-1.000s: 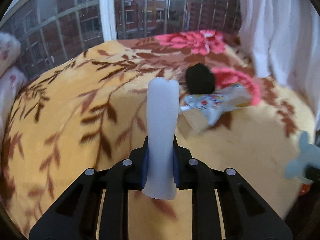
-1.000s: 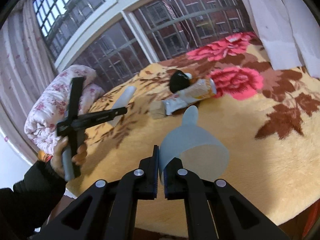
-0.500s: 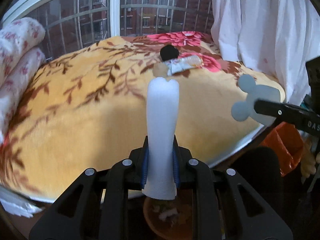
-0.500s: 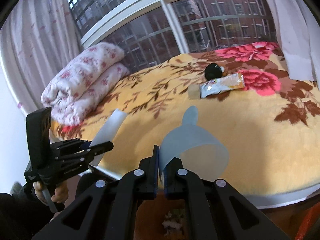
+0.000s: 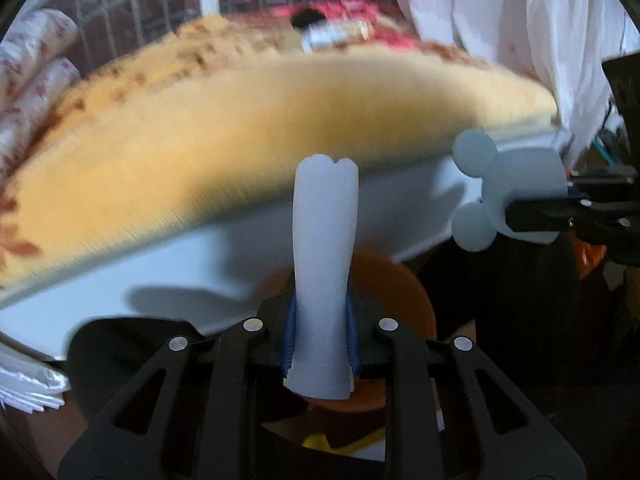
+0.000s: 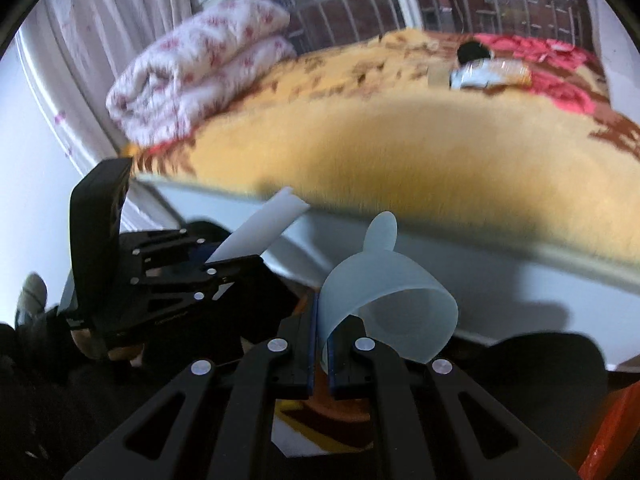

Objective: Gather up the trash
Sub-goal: 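Carry the cup and foam stick to the orange bucket and release both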

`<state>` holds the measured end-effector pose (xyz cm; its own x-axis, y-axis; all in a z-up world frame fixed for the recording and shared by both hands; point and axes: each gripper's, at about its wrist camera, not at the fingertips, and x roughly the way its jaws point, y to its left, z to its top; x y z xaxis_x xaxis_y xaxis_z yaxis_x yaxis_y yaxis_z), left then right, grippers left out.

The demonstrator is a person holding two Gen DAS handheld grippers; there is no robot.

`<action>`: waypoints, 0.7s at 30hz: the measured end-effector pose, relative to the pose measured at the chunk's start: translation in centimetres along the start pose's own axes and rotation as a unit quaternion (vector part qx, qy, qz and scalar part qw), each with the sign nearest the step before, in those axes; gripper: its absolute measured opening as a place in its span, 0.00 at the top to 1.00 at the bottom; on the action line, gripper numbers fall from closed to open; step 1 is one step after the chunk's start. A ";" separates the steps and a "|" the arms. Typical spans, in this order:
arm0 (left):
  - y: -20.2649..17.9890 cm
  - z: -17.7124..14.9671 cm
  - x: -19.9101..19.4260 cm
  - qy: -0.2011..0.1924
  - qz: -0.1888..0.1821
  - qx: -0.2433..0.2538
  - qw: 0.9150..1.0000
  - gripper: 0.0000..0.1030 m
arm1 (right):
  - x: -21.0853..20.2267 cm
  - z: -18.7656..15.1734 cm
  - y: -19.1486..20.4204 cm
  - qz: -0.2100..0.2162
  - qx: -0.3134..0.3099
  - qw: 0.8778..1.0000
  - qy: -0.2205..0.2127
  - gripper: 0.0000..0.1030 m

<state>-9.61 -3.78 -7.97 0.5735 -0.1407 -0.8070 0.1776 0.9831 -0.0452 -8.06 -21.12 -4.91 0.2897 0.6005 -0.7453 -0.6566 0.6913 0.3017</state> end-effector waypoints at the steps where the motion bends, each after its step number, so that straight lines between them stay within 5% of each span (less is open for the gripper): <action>1: 0.0 -0.6 1.1 0.014 -0.003 0.000 1.000 0.80 | 1.0 -0.5 -0.2 0.001 -0.002 1.000 0.014 0.96; 14: 2.3 -2.8 10.8 0.136 0.016 -0.025 0.990 0.80 | 12.0 -3.8 -3.8 0.001 0.022 0.989 0.147 0.96; 21: 2.6 -3.2 12.1 0.155 0.009 -0.020 0.988 0.78 | 14.0 -3.4 -3.4 -0.001 0.009 0.985 0.172 0.96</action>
<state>-4.82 -2.58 -19.75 0.3021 -0.0863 -0.9494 0.1344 0.9898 -0.0472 -4.15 -16.41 -18.33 0.0365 0.4300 -0.9021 -0.6429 0.7012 0.3083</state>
